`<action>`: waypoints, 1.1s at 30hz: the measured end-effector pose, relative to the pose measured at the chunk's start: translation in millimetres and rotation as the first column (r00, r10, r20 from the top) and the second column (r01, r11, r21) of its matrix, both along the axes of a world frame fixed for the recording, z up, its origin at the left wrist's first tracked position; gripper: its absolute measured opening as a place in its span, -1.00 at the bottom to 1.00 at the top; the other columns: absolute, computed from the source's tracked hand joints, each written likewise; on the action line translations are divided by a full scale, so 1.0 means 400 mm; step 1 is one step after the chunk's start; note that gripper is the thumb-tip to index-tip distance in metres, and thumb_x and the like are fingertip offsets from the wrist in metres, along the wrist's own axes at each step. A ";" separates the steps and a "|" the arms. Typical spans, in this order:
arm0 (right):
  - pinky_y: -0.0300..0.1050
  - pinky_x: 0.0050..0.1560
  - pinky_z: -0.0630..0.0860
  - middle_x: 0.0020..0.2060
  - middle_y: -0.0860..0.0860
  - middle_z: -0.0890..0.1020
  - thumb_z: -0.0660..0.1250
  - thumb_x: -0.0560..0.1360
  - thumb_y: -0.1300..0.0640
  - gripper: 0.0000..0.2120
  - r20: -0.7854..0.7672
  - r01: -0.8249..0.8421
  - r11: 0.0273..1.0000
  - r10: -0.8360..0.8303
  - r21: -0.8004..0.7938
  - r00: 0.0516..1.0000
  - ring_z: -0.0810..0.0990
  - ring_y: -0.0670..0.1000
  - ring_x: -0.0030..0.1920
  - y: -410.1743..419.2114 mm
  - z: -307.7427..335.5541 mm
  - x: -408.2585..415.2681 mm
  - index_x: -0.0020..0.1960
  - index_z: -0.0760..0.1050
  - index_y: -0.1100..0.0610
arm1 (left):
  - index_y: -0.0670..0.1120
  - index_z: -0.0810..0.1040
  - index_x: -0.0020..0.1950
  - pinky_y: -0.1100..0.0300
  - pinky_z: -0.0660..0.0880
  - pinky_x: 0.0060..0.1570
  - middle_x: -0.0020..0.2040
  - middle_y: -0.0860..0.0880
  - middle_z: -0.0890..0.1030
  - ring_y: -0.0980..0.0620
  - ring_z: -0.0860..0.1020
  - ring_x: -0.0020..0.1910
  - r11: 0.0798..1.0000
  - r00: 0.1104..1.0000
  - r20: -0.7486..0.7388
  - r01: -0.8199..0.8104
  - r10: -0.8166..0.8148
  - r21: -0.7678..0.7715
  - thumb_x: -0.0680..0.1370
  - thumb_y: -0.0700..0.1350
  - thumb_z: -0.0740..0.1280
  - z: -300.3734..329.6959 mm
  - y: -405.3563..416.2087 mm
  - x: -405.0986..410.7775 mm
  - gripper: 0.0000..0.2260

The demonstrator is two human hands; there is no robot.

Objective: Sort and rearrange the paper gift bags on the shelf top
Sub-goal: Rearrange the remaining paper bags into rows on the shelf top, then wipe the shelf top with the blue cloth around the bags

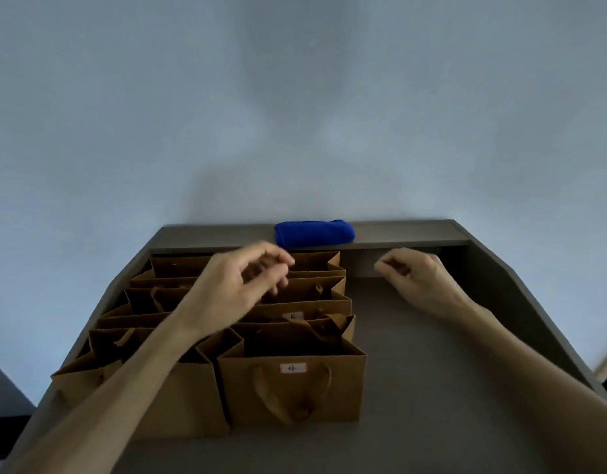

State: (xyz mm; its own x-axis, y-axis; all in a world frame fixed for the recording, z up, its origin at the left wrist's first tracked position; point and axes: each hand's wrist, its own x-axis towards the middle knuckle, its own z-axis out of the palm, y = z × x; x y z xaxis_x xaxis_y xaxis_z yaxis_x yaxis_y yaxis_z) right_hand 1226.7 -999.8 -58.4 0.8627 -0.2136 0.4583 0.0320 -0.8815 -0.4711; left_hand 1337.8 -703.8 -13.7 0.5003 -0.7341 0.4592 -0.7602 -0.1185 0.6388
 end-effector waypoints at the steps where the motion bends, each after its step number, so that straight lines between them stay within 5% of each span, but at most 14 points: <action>1: -0.29 -0.12 0.51 -0.15 -0.13 0.59 0.30 0.57 0.06 -0.90 -0.007 -0.012 1.000 0.012 -0.011 1.000 0.57 -0.19 -0.12 -0.009 0.017 0.030 0.02 0.57 0.02 | -0.01 0.57 0.14 0.29 0.59 -0.13 -0.11 0.11 0.65 0.09 0.64 -0.12 1.000 1.000 0.019 -0.021 0.021 0.010 0.58 -0.08 0.30 0.018 -0.025 0.041 -0.84; 7: -0.08 0.18 0.45 0.23 0.02 0.50 0.29 0.57 0.00 -0.67 -0.145 -0.024 0.984 -0.002 -0.178 0.989 0.49 -0.04 0.17 -0.035 0.068 0.224 0.31 0.44 0.03 | -0.02 0.49 0.24 0.25 0.54 -0.01 0.14 0.03 0.54 0.15 0.54 -0.02 0.974 0.971 0.227 -0.122 0.076 0.191 0.58 -0.09 0.33 0.028 -0.186 0.263 -0.76; 12: 0.09 0.39 0.29 0.44 0.02 0.35 0.32 0.56 -0.02 -0.46 -0.263 -0.051 0.958 -0.025 -0.282 0.965 0.31 0.05 0.41 -0.007 0.070 0.354 0.49 0.26 -0.01 | -0.01 0.34 0.42 0.03 0.44 0.29 0.35 -0.02 0.39 -0.01 0.42 0.28 0.884 0.925 0.378 -0.193 0.020 0.425 0.52 0.00 0.40 -0.044 -0.272 0.370 -0.49; 16: 0.16 0.39 0.29 0.41 0.02 0.41 0.29 0.56 0.03 -0.43 -0.362 -0.096 0.922 -0.051 -0.375 0.931 0.37 0.10 0.38 0.007 0.037 0.415 0.52 0.17 -0.07 | -0.01 0.25 0.48 -0.02 0.41 0.30 0.38 -0.06 0.39 -0.07 0.39 0.30 0.872 0.913 0.407 -0.186 -0.016 0.453 0.52 -0.08 0.39 -0.080 -0.301 0.412 -0.43; 25: 0.06 0.08 0.49 0.17 0.02 0.59 0.23 0.58 0.09 -0.62 -0.140 0.126 0.909 -0.196 -0.398 0.971 0.59 0.10 0.11 -0.002 0.062 0.271 0.39 0.33 -0.01 | -0.03 0.35 0.44 0.06 0.44 0.28 0.32 -0.06 0.47 -0.01 0.48 0.23 0.953 0.935 0.346 -0.036 -0.074 0.300 0.58 -0.19 0.29 -0.043 -0.341 0.305 -0.58; 31: 0.05 0.09 0.50 0.20 -0.03 0.57 0.27 0.54 0.02 -0.58 -0.076 0.350 0.873 -0.397 -0.339 0.915 0.56 0.06 0.15 -0.064 -0.009 -0.015 0.39 0.33 -0.05 | 0.08 0.28 0.46 0.12 0.39 0.31 0.41 0.10 0.33 0.11 0.38 0.33 0.938 0.946 0.292 0.034 -0.141 0.346 0.57 0.00 0.32 -0.048 -0.377 0.135 -0.52; 33: 0.01 0.19 0.47 0.26 -0.04 0.51 0.27 0.55 -0.06 -0.52 -0.231 0.336 0.874 -0.429 -0.350 0.873 0.51 0.01 0.19 -0.060 -0.088 -0.102 0.43 0.26 -0.10 | 0.10 0.31 0.45 0.15 0.36 0.32 0.41 0.14 0.33 0.13 0.36 0.34 0.924 0.949 0.286 0.015 -0.134 0.383 0.58 0.06 0.31 -0.056 -0.364 0.096 -0.55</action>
